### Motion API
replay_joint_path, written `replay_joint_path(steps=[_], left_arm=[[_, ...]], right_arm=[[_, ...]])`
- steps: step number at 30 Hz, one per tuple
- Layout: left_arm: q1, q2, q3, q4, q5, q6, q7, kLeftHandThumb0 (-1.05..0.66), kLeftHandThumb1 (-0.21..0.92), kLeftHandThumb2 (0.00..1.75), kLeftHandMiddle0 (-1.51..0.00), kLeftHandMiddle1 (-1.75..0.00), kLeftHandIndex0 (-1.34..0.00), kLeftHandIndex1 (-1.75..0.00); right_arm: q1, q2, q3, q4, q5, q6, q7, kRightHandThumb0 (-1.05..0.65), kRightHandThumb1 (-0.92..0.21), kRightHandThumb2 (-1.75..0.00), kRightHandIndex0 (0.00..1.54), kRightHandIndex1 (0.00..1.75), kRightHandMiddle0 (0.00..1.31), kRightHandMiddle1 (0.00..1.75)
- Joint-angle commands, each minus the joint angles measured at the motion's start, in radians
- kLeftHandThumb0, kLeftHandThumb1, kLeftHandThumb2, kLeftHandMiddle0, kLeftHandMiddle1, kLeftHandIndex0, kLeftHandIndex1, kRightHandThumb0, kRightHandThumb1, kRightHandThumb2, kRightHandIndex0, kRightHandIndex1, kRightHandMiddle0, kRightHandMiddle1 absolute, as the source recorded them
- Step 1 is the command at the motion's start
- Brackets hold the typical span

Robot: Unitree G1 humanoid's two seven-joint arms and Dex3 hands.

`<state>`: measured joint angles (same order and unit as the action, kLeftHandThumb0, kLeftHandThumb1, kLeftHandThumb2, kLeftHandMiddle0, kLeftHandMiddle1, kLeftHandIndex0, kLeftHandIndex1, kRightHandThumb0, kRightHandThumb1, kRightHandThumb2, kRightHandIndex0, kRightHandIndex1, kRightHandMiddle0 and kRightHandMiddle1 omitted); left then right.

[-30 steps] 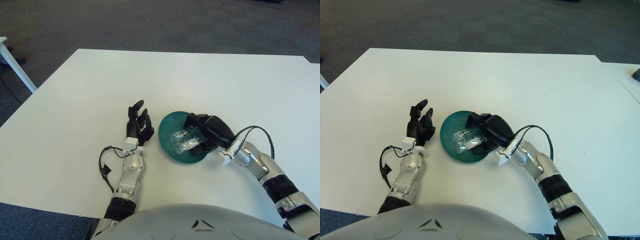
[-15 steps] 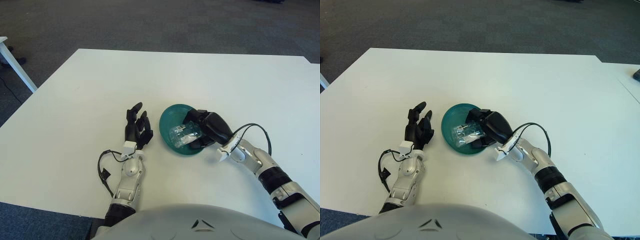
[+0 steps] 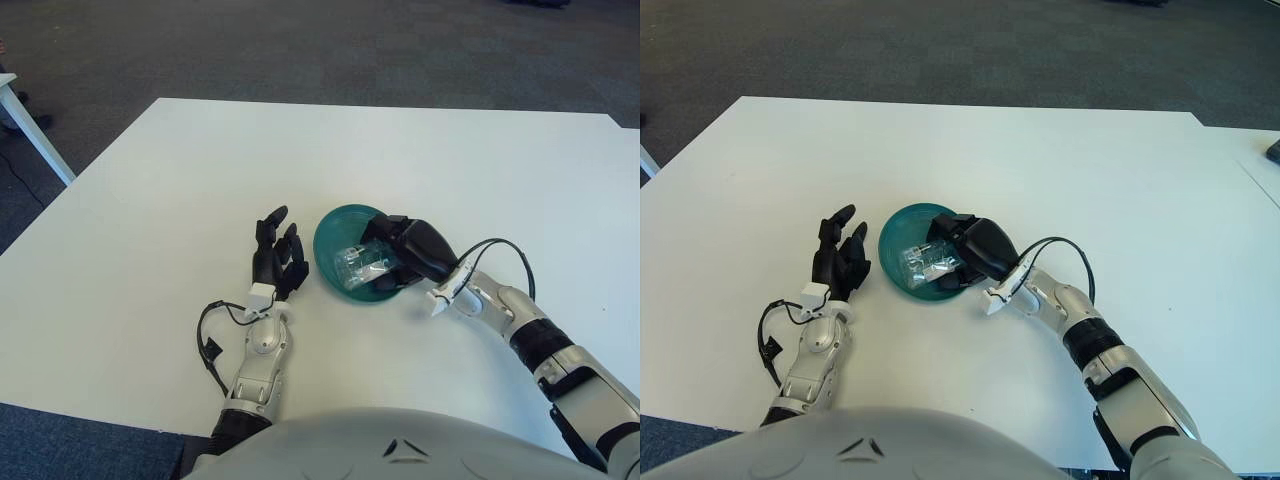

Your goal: Put the bottle into the plate.

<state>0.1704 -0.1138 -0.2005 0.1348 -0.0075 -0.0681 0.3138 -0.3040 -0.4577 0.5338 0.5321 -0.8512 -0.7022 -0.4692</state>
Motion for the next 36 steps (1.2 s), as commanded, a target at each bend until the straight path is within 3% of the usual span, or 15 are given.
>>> replay_joint_path(steps=[1, 15, 16, 19, 21, 22, 25, 26, 27, 31, 36], left_arm=[[0.029, -0.081, -0.004, 0.039, -0.008, 0.032, 0.008, -0.72, 0.92, 0.69, -0.59, 0.0, -0.08, -0.78], [0.006, -0.08, -0.005, 0.074, -0.01, 0.008, 0.004, -0.72, 0.92, 0.72, -0.6, -0.01, -0.08, -0.78], [0.004, -0.081, -0.005, 0.077, -0.012, 0.007, 0.004, -0.71, 0.92, 0.72, -0.61, -0.01, -0.08, -0.78], [0.001, -0.082, -0.003, 0.081, -0.017, 0.005, 0.003, -0.7, 0.92, 0.72, -0.61, -0.02, -0.08, -0.78], [-0.003, -0.084, -0.001, 0.086, -0.02, 0.004, 0.004, -0.69, 0.92, 0.71, -0.62, -0.02, -0.08, -0.78], [-0.004, -0.084, 0.0, 0.087, -0.022, 0.003, 0.004, -0.69, 0.92, 0.71, -0.62, -0.02, -0.08, -0.78], [-0.005, -0.085, 0.002, 0.088, -0.024, 0.003, 0.006, -0.68, 0.92, 0.69, -0.63, -0.02, -0.07, -0.77], [-0.007, -0.086, 0.004, 0.09, -0.024, 0.003, 0.008, -0.68, 0.92, 0.69, -0.63, -0.02, -0.07, -0.77], [-0.008, -0.087, 0.005, 0.091, -0.024, 0.004, 0.01, -0.68, 0.92, 0.68, -0.64, -0.02, -0.07, -0.77], [-0.01, -0.087, 0.008, 0.087, -0.02, 0.011, 0.018, -0.68, 0.92, 0.67, -0.63, -0.02, -0.07, -0.77], [-0.018, -0.085, 0.013, 0.093, -0.018, 0.014, 0.022, -0.68, 0.92, 0.67, -0.62, -0.02, -0.06, -0.77]], right_arm=[[0.054, -0.015, 0.061, 0.08, -0.073, 0.052, 0.049, -0.4, -0.63, -0.92, 0.93, 1.75, 0.38, 1.75], [0.053, -0.059, 0.07, 0.041, -0.039, 0.011, 0.061, -0.4, -0.63, -0.92, 0.85, 1.75, 0.39, 1.75], [0.059, -0.065, 0.066, 0.033, -0.03, 0.006, 0.067, -0.53, -0.73, -0.85, 0.84, 1.75, 0.42, 1.75], [0.069, -0.076, 0.061, 0.012, -0.02, 0.006, 0.077, -0.74, -0.86, -0.81, 0.68, 1.75, 0.38, 1.73], [0.086, -0.097, 0.05, -0.039, -0.015, 0.02, 0.104, -0.84, -0.89, -0.82, 0.57, 1.44, 0.31, 1.59], [0.096, -0.109, 0.042, -0.071, -0.011, 0.029, 0.122, -0.89, -0.9, -0.82, 0.51, 1.14, 0.24, 1.42], [0.131, -0.139, 0.015, -0.174, 0.003, 0.063, 0.189, -0.97, -0.91, -0.81, 0.47, 0.52, 0.12, 1.1], [0.145, -0.156, 0.003, -0.218, 0.002, 0.084, 0.221, -0.98, -0.92, -0.81, 0.46, 0.46, 0.11, 1.07], [0.154, -0.167, -0.006, -0.247, 0.001, 0.1, 0.244, -1.01, -0.92, -0.82, 0.4, 0.32, 0.07, 0.89], [0.185, -0.188, -0.029, -0.324, -0.027, 0.167, 0.312, -1.04, -0.92, -0.84, 0.23, 0.08, 0.01, 0.45], [0.195, -0.197, -0.042, -0.36, -0.026, 0.193, 0.358, -1.05, -0.92, -0.87, 0.11, 0.02, 0.0, 0.23]])
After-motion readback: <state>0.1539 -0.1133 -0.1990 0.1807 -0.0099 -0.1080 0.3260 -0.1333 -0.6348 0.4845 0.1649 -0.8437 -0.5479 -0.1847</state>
